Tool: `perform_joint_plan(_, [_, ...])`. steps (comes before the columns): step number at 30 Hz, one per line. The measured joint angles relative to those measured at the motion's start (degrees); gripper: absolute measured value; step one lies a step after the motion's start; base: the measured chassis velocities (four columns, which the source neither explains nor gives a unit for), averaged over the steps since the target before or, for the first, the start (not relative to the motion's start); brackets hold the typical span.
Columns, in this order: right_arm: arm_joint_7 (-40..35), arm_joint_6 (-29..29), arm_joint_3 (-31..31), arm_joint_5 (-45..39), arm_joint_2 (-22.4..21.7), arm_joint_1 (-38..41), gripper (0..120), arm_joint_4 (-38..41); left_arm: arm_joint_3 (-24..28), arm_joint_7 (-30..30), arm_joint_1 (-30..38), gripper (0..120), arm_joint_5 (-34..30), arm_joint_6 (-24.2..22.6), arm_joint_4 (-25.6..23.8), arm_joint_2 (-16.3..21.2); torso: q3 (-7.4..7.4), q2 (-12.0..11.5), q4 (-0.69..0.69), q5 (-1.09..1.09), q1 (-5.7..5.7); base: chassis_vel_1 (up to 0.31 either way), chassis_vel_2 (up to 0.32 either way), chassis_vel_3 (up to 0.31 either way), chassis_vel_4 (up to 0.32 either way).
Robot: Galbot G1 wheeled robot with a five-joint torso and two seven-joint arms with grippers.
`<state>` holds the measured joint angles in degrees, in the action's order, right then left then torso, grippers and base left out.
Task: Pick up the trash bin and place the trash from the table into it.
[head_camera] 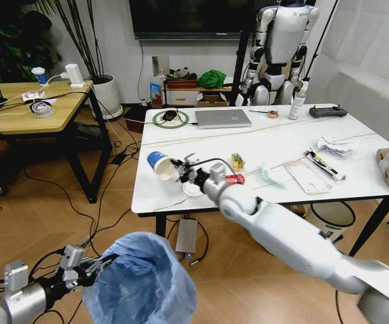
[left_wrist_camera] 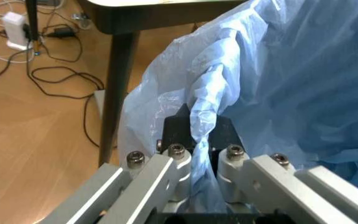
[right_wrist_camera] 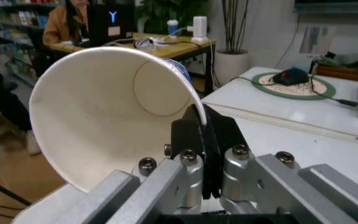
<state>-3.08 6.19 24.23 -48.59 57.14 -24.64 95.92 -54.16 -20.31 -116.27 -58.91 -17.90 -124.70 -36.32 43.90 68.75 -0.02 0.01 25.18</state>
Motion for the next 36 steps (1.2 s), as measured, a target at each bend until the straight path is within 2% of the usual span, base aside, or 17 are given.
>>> perform_joint_plan(1, [0.0,0.0,0.0,0.0,0.0,0.0,0,0.0,0.0,0.0,0.0,0,0.0,0.0,0.0,0.0,0.0,0.0,0.0,0.0,0.0,0.0,0.0,0.0,0.0])
perform_joint_plan(7, [6.2,-5.0,-1.9,-5.0,-7.0,-2.1,0,8.1,1.6,2.3,1.2,0,-2.7,-0.7,0.0,2.6,0.0,0.0,0.01,-0.01,0.0,0.0,0.0,0.0,0.0])
perform_joint_plan(10, [8.1,-6.2,-2.0,-5.4,-7.8,-2.3,0,9.2,1.9,2.8,1.7,0,-3.4,-0.8,0.4,3.1,-0.01,0.0,0.01,-0.02,-0.01,0.0,0.0,0.0,0.0])
perform_joint_plan(13, [13.2,-8.5,-1.8,-7.2,-8.7,-2.5,0,11.1,2.1,3.5,2.3,0,-4.5,-1.1,0.5,3.3,0.0,0.0,0.02,-0.02,0.0,0.0,0.0,0.0,0.0])
perform_joint_plan(20, [21.2,-12.2,1.8,-7.5,-7.8,-2.2,0,11.9,1.8,4.2,2.4,0,-5.3,-1.2,0.2,2.6,0.0,0.0,0.02,-0.01,-0.01,0.0,0.0,0.0,0.0])
perform_joint_plan(29, [26.8,-13.5,5.7,-6.9,-6.9,-2.2,0,12.2,1.1,4.3,2.0,0,-5.5,-1.2,-0.5,1.8,0.0,0.0,0.03,-0.02,-0.01,0.0,0.0,0.0,0.0])
perform_joint_plan(34, [38.0,-14.2,7.7,-4.6,-6.8,-2.8,0,11.9,0.3,4.3,1.2,0,-5.3,-1.3,-1.5,0.7,0.0,0.0,0.03,-0.01,-0.01,0.0,0.0,0.0,0.0])
perform_joint_plan(36, [39.4,-14.2,7.3,-4.2,-7.1,-3.0,0,11.8,0.2,4.3,1.0,0,-5.2,-1.3,-1.6,0.5,0.0,0.0,0.02,-0.01,-0.01,0.0,0.0,0.0,0.0])
